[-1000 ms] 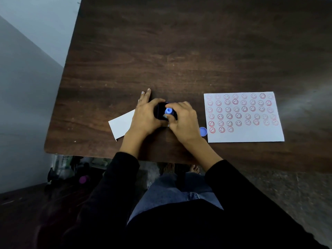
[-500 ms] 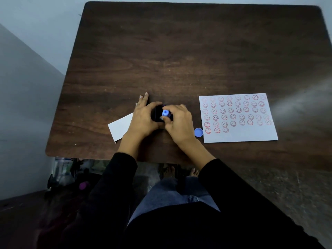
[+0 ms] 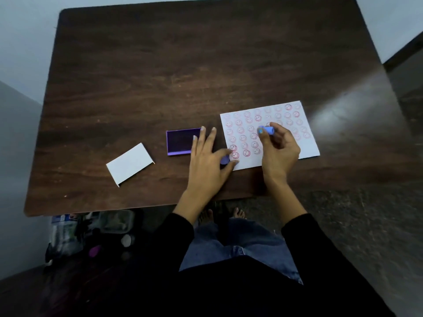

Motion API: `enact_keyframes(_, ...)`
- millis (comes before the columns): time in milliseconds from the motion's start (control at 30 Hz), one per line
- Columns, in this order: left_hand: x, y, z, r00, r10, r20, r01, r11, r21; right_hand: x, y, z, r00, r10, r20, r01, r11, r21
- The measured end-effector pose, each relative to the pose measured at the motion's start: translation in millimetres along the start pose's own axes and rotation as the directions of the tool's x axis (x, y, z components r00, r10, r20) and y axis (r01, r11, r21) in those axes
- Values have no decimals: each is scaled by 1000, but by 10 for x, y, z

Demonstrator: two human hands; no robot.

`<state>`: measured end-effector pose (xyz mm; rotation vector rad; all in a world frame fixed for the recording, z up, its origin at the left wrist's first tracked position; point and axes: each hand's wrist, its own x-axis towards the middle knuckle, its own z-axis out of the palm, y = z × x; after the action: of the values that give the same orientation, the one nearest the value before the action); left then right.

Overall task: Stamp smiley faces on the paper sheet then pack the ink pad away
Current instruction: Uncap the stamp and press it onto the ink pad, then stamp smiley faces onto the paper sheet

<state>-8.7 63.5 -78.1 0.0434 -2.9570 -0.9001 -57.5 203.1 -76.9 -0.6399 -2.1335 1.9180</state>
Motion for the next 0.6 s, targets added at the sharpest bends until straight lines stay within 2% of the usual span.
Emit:
enact_keyframes(100, -49, -46, 46, 1000, 7, 7, -7, 999, 47, -7, 67, -31, 1000, -13, 0, 13, 1000, 19)
enact_keyframes(300, -46, -99, -55, 997, -51, -65, 56, 994, 92, -47, 71, 95, 998, -58, -21, 59, 998, 39)
enact_keyframes(367, 66, -81, -74, 1000, -13, 5, 12, 983, 183, -33, 73, 137, 999, -50, -16, 50, 998, 49)
enact_keyframes(467, 286, -61, -81, 984, -12, 178, -49, 941, 334, 7, 56, 163, 1000, 16, -6, -15, 995, 94)
enact_keyframes(600, 453, -65, -71, 966, -46, 252, -60, 915, 399, 141, -7, 64, 993, 115, -32, -104, 966, 238)
